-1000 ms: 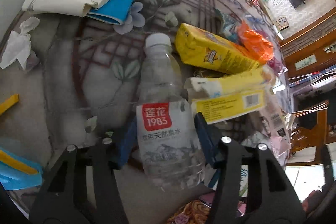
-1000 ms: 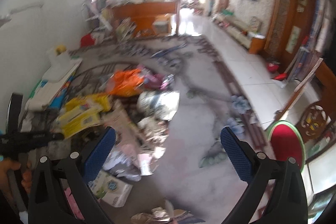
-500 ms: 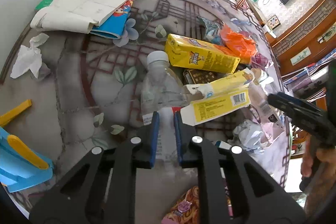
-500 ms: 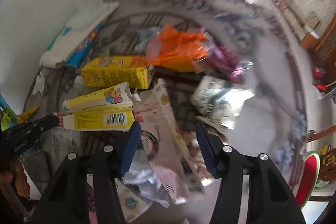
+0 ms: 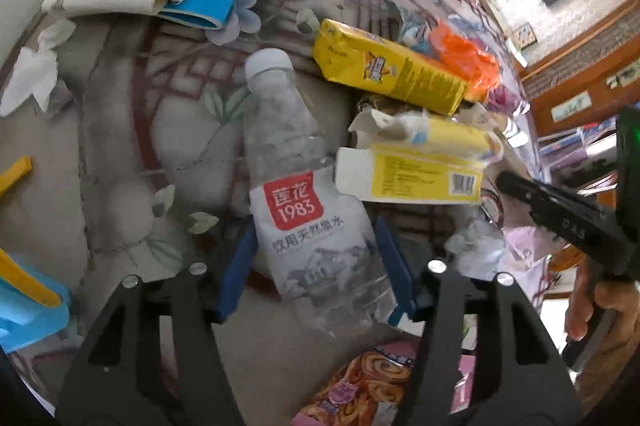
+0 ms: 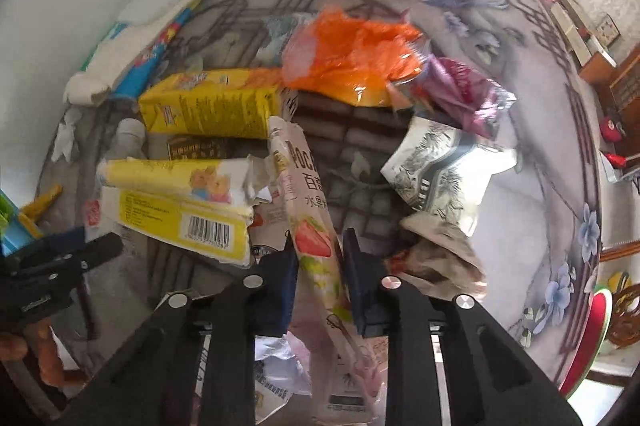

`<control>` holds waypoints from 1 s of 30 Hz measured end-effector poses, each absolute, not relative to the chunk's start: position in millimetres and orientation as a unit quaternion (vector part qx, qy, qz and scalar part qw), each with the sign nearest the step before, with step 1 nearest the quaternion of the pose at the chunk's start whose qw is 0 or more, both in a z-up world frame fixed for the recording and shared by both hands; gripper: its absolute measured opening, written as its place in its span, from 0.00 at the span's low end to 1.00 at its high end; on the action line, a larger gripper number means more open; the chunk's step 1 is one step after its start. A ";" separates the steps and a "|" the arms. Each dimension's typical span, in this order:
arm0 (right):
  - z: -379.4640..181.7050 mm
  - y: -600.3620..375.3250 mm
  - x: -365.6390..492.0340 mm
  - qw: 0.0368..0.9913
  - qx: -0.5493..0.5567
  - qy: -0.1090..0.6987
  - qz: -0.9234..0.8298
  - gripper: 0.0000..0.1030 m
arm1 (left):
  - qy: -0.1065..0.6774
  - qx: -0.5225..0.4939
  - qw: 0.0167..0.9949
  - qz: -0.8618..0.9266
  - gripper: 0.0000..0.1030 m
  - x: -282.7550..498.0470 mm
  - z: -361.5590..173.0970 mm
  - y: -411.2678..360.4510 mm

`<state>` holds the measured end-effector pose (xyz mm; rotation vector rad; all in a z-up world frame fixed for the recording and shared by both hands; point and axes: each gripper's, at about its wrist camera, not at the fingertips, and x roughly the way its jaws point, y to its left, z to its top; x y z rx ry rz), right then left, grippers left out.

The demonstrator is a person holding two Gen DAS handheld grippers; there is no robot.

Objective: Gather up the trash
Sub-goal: 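Grasp the clear water bottle with the left tool while the right tool grasps a strawberry-print wrapper, then carry the strawberry wrapper to the red bin and open the right tool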

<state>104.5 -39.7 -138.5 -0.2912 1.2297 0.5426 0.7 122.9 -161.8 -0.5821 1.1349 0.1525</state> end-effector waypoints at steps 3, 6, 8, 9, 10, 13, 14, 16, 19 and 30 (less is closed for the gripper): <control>-126.5 -48.0 97.0 0.786 -0.114 0.555 0.245 0.19 | 0.518 -0.267 0.809 0.081 0.55 -4.9 -154.3 125.9; -107.8 -56.0 84.0 0.803 -0.091 0.534 0.248 0.19 | 0.489 -0.246 0.830 0.103 0.54 -14.3 -136.2 127.5; -91.4 -61.0 73.1 0.817 -0.075 0.512 0.253 0.19 | 0.468 -0.229 0.847 0.110 0.54 -17.3 -122.2 125.8; -83.4 -63.5 67.6 0.824 -0.068 0.501 0.254 0.19 | 0.460 -0.224 0.852 0.111 0.54 -17.7 -117.2 124.6; -76.4 -66.5 63.6 0.831 -0.061 0.491 0.254 0.19 | 0.448 -0.216 0.860 0.113 0.54 -18.8 -108.5 122.1; -59.0 -73.0 53.8 0.845 -0.036 0.468 0.257 0.19 | 0.417 -0.204 0.880 0.104 0.52 -18.8 -87.4 113.4; -53.9 -75.7 50.9 0.848 -0.028 0.463 0.257 0.19 | 0.409 -0.200 0.885 0.101 0.50 -18.3 -81.6 109.8; -46.0 -80.0 46.1 0.853 -0.019 0.453 0.257 0.19 | 0.392 -0.192 0.895 0.095 0.49 -16.8 -68.4 101.1; -34.5 -92.1 41.0 0.860 -0.002 0.439 0.260 0.19 | 0.380 -0.187 0.902 0.083 0.23 -13.2 -54.5 88.7; -31.7 -162.7 47.3 0.865 0.034 0.436 0.246 0.19 | 0.431 -0.163 0.885 0.070 0.53 5.7 -71.3 52.7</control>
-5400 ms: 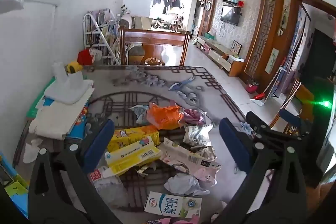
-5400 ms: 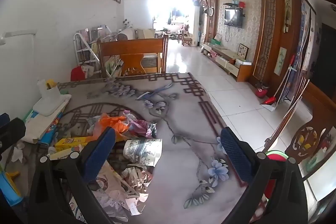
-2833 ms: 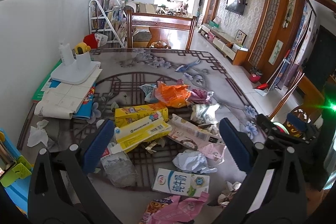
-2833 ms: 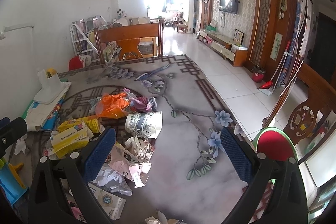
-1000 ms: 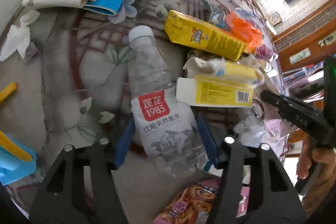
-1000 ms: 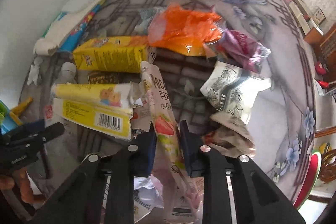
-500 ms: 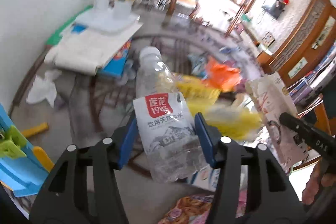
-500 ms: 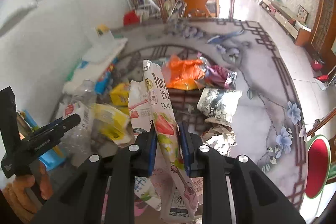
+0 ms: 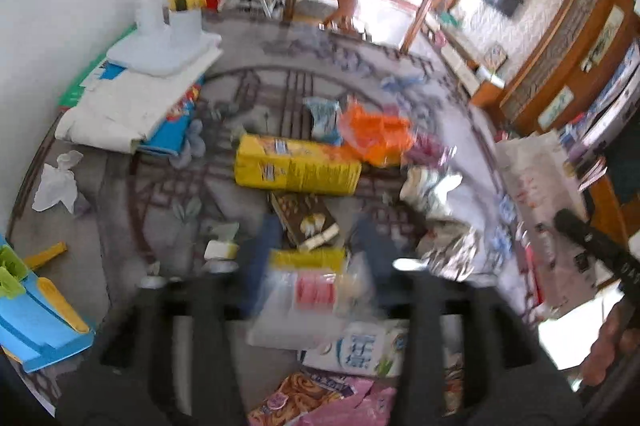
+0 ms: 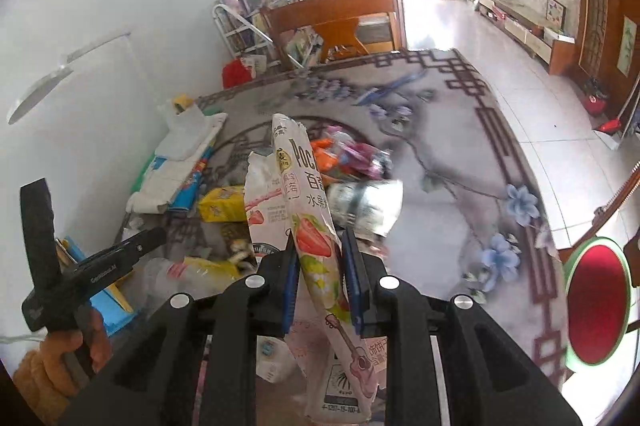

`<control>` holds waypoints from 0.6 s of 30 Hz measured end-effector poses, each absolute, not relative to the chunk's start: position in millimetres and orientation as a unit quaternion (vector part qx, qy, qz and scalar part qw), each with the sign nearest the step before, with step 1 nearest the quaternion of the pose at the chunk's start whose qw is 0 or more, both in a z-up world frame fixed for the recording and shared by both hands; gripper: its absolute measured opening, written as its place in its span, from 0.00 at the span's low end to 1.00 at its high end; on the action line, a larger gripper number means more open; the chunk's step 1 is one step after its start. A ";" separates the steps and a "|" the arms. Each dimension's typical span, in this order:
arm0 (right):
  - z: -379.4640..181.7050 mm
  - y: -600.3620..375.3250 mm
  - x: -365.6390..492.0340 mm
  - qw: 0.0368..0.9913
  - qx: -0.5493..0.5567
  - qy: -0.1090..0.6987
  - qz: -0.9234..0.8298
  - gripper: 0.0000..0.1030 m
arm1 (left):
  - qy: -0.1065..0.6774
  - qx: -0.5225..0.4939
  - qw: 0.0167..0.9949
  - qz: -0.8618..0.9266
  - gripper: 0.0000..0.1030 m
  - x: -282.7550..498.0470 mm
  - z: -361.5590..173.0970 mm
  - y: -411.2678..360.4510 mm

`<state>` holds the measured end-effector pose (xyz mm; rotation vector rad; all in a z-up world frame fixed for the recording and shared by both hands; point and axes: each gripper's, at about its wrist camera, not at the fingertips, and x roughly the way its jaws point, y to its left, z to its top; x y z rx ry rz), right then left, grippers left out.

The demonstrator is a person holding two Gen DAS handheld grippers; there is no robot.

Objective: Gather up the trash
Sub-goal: 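Carry the strawberry wrapper to the red bin and open the right tool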

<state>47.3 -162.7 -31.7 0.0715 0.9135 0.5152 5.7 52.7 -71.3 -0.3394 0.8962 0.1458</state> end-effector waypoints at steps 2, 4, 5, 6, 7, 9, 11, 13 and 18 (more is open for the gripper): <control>-39.3 -176.6 50.5 0.859 0.042 0.449 0.243 0.19 | 0.444 -0.134 0.883 0.069 0.66 2.6 -77.5 47.0; -45.6 -186.2 52.4 0.855 0.047 0.458 0.241 0.19 | 0.457 -0.106 0.882 0.045 0.76 -1.6 -84.0 41.0; -47.9 -190.4 53.3 0.853 0.050 0.461 0.240 0.19 | 0.464 -0.091 0.881 0.020 0.80 -4.1 -86.3 38.0; -50.2 -194.6 54.1 0.851 0.052 0.464 0.240 0.19 | 0.470 -0.065 0.880 -0.001 0.82 -7.1 -87.9 34.4; -51.3 -197.0 54.1 0.850 0.053 0.466 0.240 0.19 | 0.474 -0.036 0.879 -0.014 0.87 -9.7 -88.8 31.1; -54.1 -201.3 54.8 0.848 0.055 0.469 0.240 0.19 | 0.485 0.037 0.873 -0.039 0.94 -16.1 -92.1 23.6; -57.7 -203.9 54.8 0.845 0.061 0.476 0.238 0.19 | 0.513 0.068 0.855 -0.044 0.95 -17.4 -99.9 24.0; -60.4 -204.8 53.8 0.842 0.067 0.480 0.237 0.19 | 0.534 0.037 0.844 -0.031 0.95 -20.6 -107.0 36.2; -65.0 -202.2 50.8 0.839 0.072 0.487 0.233 0.19 | 0.547 -0.230 0.803 0.056 0.95 -33.9 -128.5 94.5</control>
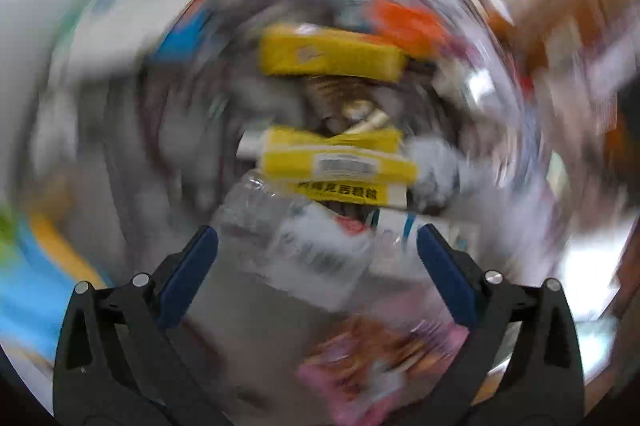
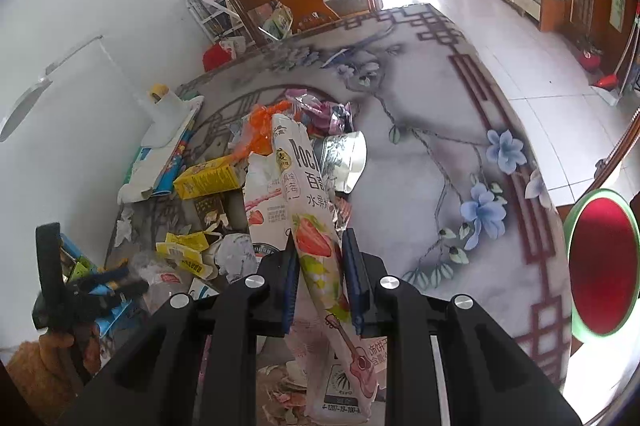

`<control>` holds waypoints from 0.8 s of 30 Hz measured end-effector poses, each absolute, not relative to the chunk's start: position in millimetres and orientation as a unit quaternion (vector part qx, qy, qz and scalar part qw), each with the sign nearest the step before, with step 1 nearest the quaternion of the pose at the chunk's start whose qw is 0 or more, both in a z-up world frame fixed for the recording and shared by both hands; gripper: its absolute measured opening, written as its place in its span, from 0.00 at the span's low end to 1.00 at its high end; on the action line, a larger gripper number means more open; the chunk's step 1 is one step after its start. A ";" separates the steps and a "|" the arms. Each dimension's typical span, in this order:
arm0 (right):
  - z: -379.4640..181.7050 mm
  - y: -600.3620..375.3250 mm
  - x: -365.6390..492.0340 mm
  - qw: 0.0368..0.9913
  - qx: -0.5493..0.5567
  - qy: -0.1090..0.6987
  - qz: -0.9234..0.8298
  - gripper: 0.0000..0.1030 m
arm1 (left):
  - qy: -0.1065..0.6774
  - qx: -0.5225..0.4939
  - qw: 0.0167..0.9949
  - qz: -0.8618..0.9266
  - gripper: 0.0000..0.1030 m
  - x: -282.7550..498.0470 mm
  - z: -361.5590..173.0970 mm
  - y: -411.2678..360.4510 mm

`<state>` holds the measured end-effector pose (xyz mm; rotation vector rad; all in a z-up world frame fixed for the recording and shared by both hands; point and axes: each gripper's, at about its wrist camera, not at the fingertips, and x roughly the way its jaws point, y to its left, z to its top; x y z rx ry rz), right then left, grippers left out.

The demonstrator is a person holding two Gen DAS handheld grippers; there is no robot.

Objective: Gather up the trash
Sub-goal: 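Carry the strawberry wrapper to the red bin and open the right tool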

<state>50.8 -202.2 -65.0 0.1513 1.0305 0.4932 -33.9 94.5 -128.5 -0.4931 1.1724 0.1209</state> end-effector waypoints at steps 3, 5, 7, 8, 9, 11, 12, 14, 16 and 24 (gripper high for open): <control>-67.0 -199.7 47.7 0.837 0.072 0.491 0.229 0.19 | 0.543 -0.361 0.748 0.124 0.95 -50.8 -150.1 122.7; -67.2 -197.4 45.1 0.837 0.070 0.493 0.226 0.19 | 0.545 -0.382 0.731 0.155 0.95 -60.8 -157.3 128.8; -67.2 -195.9 44.0 0.838 0.069 0.493 0.224 0.20 | 0.538 -0.395 0.725 0.169 0.95 -73.0 -158.2 129.8; -67.4 -195.6 43.2 0.838 0.069 0.493 0.223 0.20 | 0.537 -0.399 0.723 0.170 0.95 -76.9 -158.6 129.8; -67.7 -195.0 42.9 0.838 0.070 0.493 0.222 0.20 | 0.540 -0.399 0.722 0.169 0.95 -79.0 -159.4 128.7; -69.3 -192.3 42.2 0.837 0.071 0.495 0.221 0.20 | 0.551 -0.395 0.716 0.168 0.95 -80.2 -167.0 125.1; -69.8 -190.3 41.9 0.837 0.071 0.496 0.221 0.20 | 0.556 -0.398 0.710 0.168 0.95 -78.6 -172.5 126.0; -70.0 -185.1 40.4 0.836 0.069 0.496 0.225 0.20 | 0.558 -0.414 0.699 0.168 0.95 -75.7 -181.7 127.2; -69.7 -180.7 38.4 0.835 0.067 0.495 0.230 0.20 | 0.560 -0.416 0.696 0.170 0.88 -71.8 -188.4 127.2; -64.6 -192.0 36.7 0.841 0.073 0.487 0.223 0.20 | 0.538 -0.389 0.730 0.161 0.64 -65.6 -169.9 124.4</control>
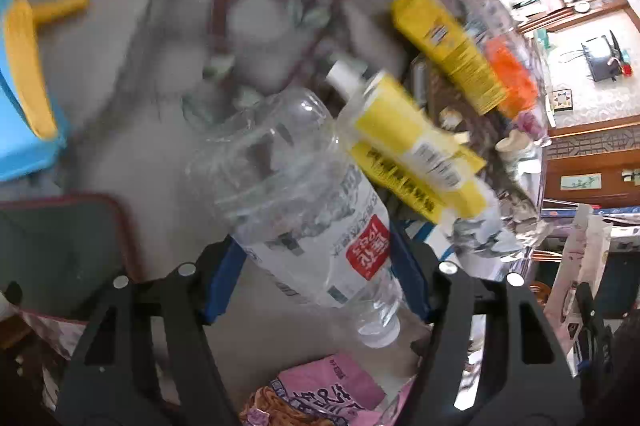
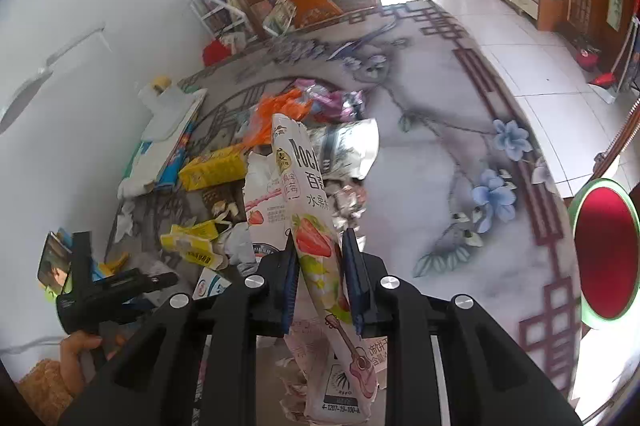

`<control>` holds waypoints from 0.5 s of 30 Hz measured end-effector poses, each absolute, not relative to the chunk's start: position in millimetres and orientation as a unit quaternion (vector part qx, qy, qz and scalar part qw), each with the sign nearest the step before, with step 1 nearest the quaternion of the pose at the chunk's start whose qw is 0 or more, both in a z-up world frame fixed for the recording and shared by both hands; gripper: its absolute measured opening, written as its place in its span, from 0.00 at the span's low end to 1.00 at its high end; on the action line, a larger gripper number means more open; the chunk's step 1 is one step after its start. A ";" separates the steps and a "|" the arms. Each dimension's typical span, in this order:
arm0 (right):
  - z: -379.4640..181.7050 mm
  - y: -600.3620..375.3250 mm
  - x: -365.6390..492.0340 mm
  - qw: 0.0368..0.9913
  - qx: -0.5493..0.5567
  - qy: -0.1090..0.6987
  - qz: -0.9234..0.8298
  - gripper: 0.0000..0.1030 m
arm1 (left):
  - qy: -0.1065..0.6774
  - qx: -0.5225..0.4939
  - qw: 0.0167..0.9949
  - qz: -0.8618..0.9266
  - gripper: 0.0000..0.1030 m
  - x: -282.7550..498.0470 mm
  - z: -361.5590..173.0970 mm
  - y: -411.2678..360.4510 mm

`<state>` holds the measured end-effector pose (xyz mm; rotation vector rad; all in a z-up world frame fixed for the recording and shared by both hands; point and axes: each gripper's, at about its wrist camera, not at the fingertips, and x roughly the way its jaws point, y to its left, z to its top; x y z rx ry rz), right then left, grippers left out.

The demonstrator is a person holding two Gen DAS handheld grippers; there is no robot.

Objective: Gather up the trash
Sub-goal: 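Carry the strawberry wrapper to the red bin and open the right tool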

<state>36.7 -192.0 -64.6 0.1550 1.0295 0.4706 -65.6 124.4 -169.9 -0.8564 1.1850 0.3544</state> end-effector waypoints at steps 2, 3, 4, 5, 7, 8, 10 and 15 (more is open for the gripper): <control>-62.9 -200.7 39.4 0.844 0.080 0.484 0.217 0.20 | 0.519 -0.357 0.760 0.163 0.64 -64.1 -146.7 118.4; -62.4 -206.2 40.8 0.845 0.083 0.483 0.214 0.20 | 0.509 -0.343 0.773 0.160 0.64 -62.6 -135.7 114.2; -61.7 -214.0 42.9 0.847 0.088 0.481 0.210 0.20 | 0.497 -0.326 0.789 0.154 0.64 -59.7 -121.4 107.3; -61.4 -221.5 44.6 0.848 0.093 0.479 0.206 0.20 | 0.485 -0.310 0.805 0.145 0.64 -56.1 -107.7 98.7; -61.5 -239.5 48.3 0.851 0.105 0.476 0.195 0.20 | 0.465 -0.285 0.829 0.121 0.64 -47.7 -84.6 77.7; -61.7 -248.3 49.7 0.852 0.110 0.476 0.189 0.20 | 0.461 -0.279 0.836 0.109 0.64 -42.9 -78.1 68.2; -62.9 -270.9 52.1 0.855 0.121 0.474 0.173 0.20 | 0.454 -0.270 0.847 0.068 0.64 -27.5 -65.2 39.9; -70.6 -345.1 54.3 0.860 0.155 0.472 0.113 0.20 | 0.466 -0.258 0.846 -0.037 0.64 20.6 -56.7 -43.7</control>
